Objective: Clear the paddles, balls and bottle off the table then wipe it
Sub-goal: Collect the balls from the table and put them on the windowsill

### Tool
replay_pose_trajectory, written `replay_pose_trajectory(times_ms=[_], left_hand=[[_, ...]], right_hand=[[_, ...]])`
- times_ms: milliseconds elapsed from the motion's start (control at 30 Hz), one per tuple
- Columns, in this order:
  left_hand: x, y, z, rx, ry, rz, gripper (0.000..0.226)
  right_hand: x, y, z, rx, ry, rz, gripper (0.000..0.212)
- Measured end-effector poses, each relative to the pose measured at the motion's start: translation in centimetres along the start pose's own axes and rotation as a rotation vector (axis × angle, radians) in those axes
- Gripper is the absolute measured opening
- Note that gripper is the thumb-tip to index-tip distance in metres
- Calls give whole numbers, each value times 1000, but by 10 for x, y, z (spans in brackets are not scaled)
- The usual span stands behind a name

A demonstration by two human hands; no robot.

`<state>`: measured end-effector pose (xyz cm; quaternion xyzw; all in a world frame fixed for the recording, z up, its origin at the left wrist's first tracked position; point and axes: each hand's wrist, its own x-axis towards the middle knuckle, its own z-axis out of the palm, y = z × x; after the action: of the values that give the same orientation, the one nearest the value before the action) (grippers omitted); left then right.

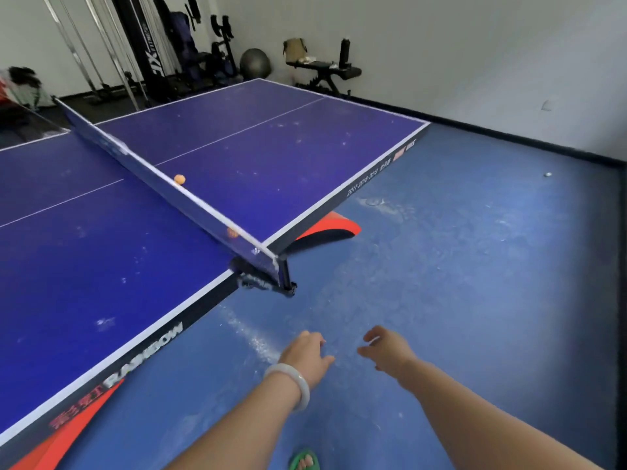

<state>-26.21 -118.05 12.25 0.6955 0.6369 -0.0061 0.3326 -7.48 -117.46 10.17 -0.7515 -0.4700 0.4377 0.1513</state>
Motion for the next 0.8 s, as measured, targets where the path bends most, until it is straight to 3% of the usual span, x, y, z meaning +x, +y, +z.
replay_pose_trajectory(times_ms=[333,800], left_hand=[[160,38,-61,-30,17,-23,40],[348,57,-125,-230,194,-422,37]], right_hand=[[139,-72,-48,-36,-36,-16,33],[384,-177,-136,-281,-260,-166,33]])
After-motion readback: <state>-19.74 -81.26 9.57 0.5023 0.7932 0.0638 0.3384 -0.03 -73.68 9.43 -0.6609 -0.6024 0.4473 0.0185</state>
